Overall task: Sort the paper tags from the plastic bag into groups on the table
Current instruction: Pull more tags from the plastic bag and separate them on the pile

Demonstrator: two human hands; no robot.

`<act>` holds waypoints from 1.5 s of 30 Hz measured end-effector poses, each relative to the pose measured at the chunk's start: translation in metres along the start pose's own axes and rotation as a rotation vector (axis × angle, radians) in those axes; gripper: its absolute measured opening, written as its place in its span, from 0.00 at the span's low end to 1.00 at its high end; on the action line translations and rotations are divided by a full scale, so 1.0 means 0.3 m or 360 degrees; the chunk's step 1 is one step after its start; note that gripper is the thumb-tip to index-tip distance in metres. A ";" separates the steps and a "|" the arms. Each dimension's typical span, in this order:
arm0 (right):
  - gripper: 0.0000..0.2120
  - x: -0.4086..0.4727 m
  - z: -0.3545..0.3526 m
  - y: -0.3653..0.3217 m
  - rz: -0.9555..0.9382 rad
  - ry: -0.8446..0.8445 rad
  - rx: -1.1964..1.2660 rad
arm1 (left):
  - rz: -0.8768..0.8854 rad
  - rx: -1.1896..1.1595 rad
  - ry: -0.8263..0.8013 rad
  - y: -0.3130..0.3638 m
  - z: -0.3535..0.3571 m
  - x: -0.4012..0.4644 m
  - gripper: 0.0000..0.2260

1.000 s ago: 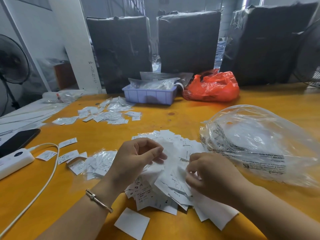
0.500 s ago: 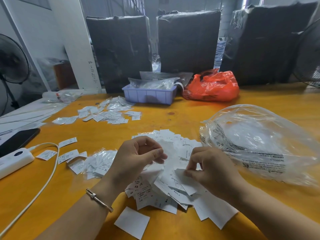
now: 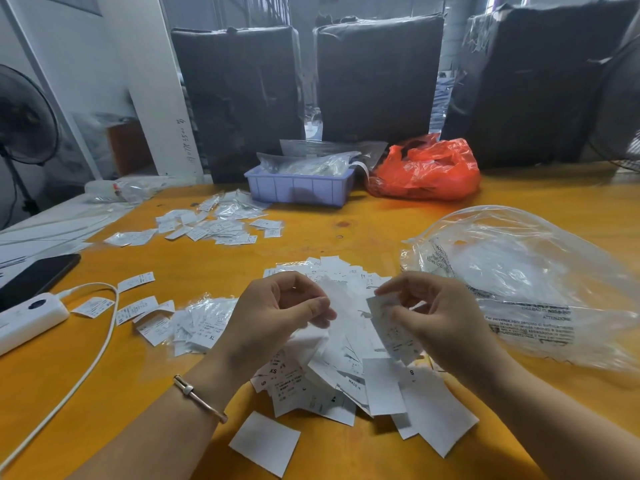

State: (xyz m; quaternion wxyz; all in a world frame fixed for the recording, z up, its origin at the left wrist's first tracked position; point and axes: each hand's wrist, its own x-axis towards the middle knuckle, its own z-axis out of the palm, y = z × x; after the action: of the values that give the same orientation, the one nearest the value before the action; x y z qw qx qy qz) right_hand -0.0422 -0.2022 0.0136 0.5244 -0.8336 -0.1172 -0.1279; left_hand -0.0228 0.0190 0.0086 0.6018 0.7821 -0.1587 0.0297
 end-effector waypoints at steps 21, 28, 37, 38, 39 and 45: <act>0.21 0.016 -0.041 -0.016 0.0071 0.0088 0.0854 | -0.0022 -0.0175 -0.0115 0.016 0.004 -0.006 0.11; 0.20 -0.002 -0.048 -0.051 -0.0129 0.0020 0.0812 | -0.0013 -0.0257 -0.0158 0.024 -0.001 -0.010 0.12; 0.15 -0.022 -0.043 -0.065 -0.0375 0.0103 0.0529 | 0.0029 -0.0277 -0.0213 0.032 0.004 -0.009 0.10; 0.15 -0.022 -0.046 -0.067 -0.0392 0.0103 0.0527 | 0.0032 -0.0280 -0.0215 0.032 0.004 -0.010 0.10; 0.16 -0.021 -0.049 -0.068 -0.0405 0.0099 0.0537 | 0.0035 -0.0282 -0.0218 0.032 0.003 -0.011 0.09; 0.18 -0.023 -0.066 -0.074 -0.0478 0.0028 0.0512 | 0.0059 -0.0254 -0.0230 0.034 0.001 -0.016 0.08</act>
State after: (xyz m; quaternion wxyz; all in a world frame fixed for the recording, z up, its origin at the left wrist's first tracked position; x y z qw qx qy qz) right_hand -0.0579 -0.2111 0.0383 0.6267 -0.7113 -0.2543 -0.1916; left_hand -0.0303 0.0176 0.0168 0.6486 0.7288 -0.2179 -0.0284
